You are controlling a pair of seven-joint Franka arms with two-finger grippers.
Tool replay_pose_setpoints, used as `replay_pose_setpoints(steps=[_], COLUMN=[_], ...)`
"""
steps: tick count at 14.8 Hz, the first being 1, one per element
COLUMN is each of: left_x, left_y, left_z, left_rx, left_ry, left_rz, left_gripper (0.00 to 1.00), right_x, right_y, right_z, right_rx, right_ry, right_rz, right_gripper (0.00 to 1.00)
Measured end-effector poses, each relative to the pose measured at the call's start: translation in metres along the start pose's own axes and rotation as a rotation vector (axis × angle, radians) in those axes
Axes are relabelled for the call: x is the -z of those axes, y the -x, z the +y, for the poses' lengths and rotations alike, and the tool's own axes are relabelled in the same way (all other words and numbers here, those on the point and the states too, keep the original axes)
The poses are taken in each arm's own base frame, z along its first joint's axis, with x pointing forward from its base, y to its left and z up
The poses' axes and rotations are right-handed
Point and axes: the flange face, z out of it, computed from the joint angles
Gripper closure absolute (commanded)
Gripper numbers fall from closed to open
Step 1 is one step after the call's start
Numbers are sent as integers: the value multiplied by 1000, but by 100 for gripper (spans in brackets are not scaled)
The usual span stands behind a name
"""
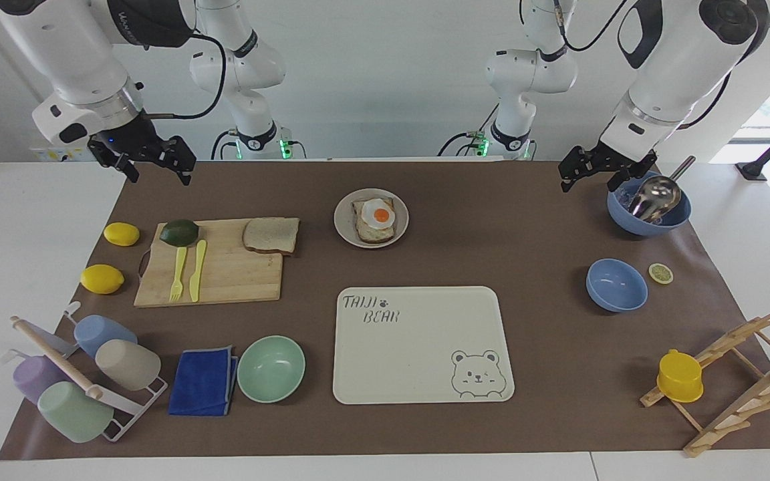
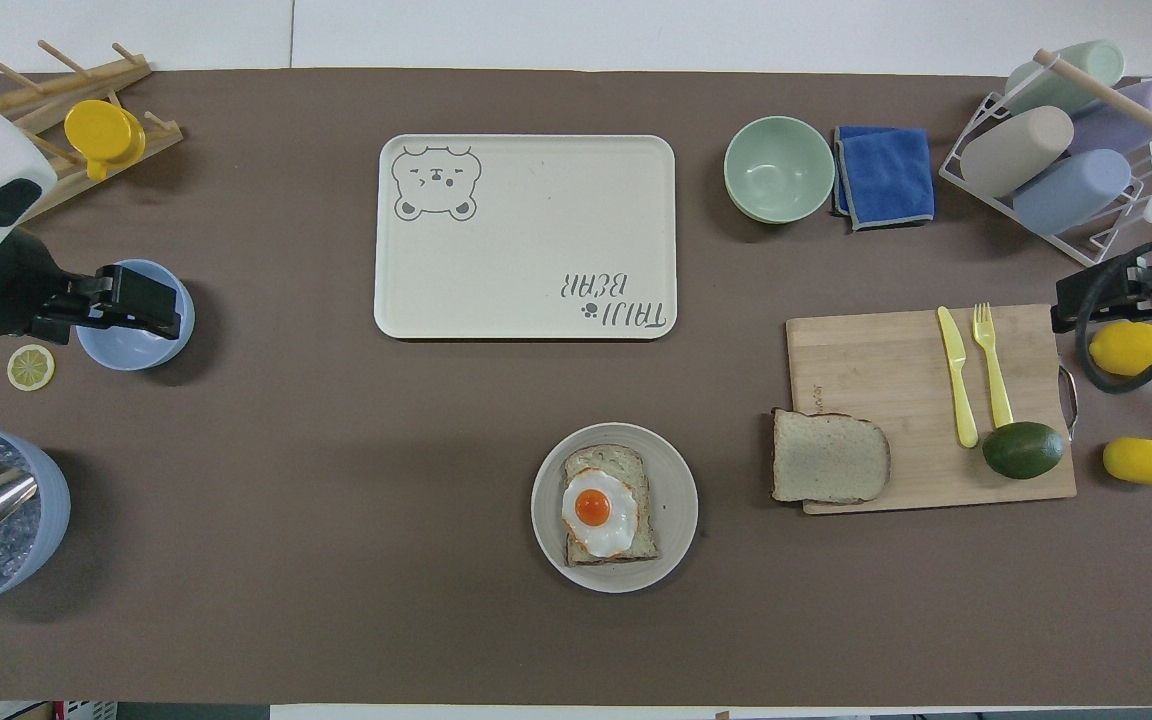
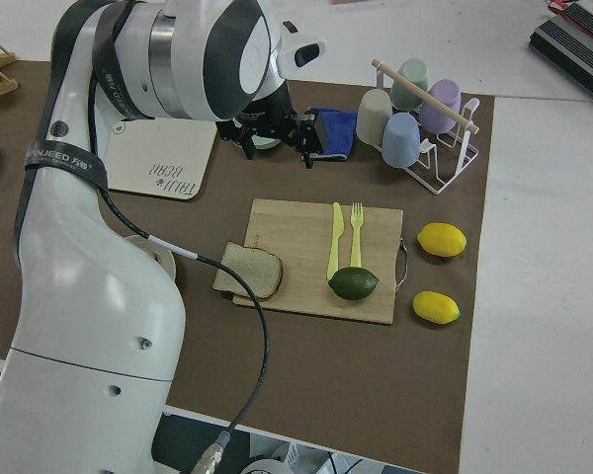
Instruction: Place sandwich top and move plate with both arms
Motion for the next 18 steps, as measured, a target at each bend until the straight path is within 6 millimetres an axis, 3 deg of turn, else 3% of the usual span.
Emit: replay_pose_setpoints(steps=[12,13,15,18], left_x=[0,0,0,0], left_y=[0,0,0,0], left_z=[0,-1,-6,-9], left_rx=[0,1,11,15], left_ry=[0,0,1,1], left_rz=[0,-1,-4,-4], left_gripper=[0,0,0,0], right_x=[-1,-5,-35,-118], right_y=[-1,-4,-6,2], right_z=[-5,-17,-73,-176], right_rx=[12,41,132,167], right_ry=[-5,-10,1,104], right_rz=[8,32,57,31], right_gripper=[0,0,0,0])
